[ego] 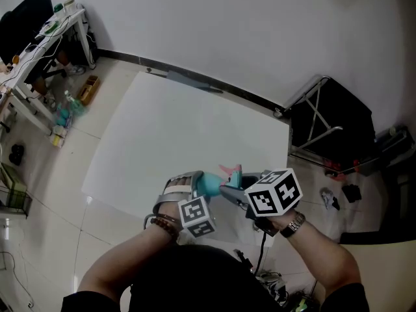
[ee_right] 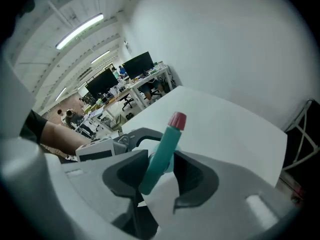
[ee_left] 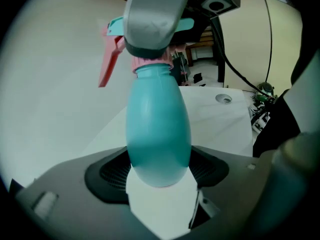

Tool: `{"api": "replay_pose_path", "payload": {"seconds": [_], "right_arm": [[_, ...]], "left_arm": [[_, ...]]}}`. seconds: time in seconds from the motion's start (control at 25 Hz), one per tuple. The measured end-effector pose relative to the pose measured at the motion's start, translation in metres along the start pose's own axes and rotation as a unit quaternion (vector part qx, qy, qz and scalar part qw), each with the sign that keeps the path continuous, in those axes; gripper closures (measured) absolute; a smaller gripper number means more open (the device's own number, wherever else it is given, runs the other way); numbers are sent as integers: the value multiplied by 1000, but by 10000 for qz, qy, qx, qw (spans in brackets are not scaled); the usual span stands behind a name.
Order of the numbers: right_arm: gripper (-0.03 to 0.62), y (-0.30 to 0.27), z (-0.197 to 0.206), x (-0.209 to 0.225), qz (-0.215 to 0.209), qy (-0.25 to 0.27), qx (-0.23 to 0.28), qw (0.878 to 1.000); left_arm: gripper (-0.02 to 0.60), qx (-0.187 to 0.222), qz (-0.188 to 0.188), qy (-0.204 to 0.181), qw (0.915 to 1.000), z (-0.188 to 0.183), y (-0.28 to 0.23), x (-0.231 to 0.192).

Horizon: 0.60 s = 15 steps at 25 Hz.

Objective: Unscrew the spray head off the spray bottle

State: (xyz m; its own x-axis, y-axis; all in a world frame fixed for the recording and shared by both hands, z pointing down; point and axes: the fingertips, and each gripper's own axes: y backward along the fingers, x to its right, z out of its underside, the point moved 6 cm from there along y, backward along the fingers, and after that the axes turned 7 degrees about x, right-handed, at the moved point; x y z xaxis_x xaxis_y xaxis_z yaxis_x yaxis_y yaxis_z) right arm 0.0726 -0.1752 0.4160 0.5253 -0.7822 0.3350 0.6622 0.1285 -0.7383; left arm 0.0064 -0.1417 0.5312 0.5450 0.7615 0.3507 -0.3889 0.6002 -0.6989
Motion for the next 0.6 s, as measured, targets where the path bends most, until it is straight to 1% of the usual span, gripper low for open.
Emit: {"api": "replay_pose_path", "payload": {"seconds": [0.28,0.44,0.52,0.6], "right_arm": [[447,8,-1,-7,41,529,14,9986],[447,14,-3,-11,-11,813,-10,9967],[447,18,-4,-12,-25,1069,-34,9943],[443,26,-3,-16,-15,1508,-83,9885]], "left_arm": [[193,12,-64,-21,10000,0,2,-2],[193,46,-80,-8,10000,-2,3,-6],[193,88,-94,4,9999,-3,3,-7],[193,174,-93,30,9998,-4,1,-7]]}}
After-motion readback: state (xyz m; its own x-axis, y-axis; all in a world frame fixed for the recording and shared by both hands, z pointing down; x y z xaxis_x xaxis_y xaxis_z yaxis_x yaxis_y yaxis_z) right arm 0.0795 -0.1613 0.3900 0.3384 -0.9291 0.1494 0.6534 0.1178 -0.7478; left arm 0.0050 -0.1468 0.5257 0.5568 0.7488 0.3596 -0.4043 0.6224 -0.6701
